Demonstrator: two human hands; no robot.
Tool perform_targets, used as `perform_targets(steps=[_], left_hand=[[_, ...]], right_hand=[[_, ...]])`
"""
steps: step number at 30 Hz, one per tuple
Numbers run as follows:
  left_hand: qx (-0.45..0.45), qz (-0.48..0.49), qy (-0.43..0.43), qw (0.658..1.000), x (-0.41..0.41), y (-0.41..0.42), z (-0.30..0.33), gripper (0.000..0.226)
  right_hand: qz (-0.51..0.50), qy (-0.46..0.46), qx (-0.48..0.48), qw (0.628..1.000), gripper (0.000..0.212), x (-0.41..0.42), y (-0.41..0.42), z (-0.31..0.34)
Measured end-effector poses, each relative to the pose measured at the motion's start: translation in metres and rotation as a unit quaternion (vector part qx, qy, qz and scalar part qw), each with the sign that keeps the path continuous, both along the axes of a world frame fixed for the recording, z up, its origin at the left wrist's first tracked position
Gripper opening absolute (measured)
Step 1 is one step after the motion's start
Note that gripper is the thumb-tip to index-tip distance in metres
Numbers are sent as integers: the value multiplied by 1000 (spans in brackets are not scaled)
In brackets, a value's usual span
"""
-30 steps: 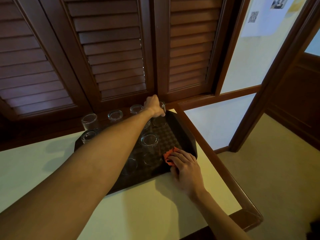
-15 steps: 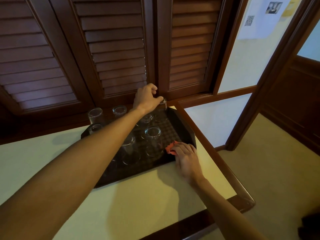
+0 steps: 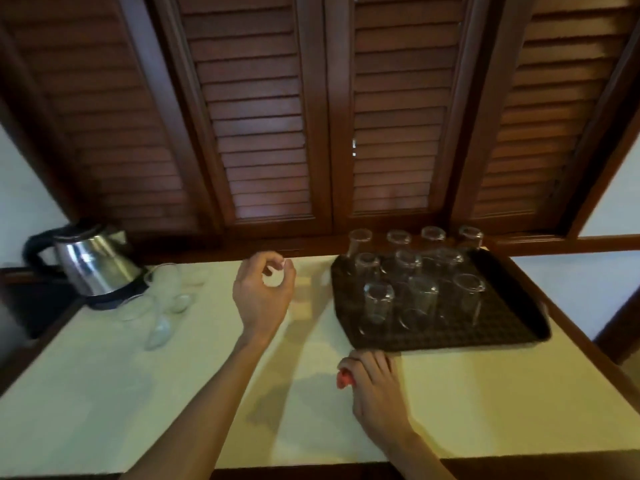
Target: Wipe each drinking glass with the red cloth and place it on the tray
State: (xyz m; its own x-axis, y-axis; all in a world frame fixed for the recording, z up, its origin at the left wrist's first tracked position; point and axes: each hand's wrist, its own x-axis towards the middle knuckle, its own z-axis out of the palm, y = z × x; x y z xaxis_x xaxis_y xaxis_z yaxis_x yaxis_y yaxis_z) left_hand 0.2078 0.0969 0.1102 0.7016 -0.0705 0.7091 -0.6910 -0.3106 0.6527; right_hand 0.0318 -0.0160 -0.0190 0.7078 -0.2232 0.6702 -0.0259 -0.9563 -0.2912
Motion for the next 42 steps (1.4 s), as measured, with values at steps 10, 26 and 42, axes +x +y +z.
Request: perform_targets(steps=[10, 26, 42], left_hand=[[72, 218, 303, 925, 86, 211, -42, 105], [-158, -243, 434, 853, 50, 208, 28, 45], [-248, -318, 387, 829, -31, 149, 79, 55]], right_hand=[[22, 105, -36, 994, 34, 104, 133, 8], [43, -72, 679, 729, 32, 122, 168, 178], [187, -53, 133, 972, 50, 84, 196, 183]])
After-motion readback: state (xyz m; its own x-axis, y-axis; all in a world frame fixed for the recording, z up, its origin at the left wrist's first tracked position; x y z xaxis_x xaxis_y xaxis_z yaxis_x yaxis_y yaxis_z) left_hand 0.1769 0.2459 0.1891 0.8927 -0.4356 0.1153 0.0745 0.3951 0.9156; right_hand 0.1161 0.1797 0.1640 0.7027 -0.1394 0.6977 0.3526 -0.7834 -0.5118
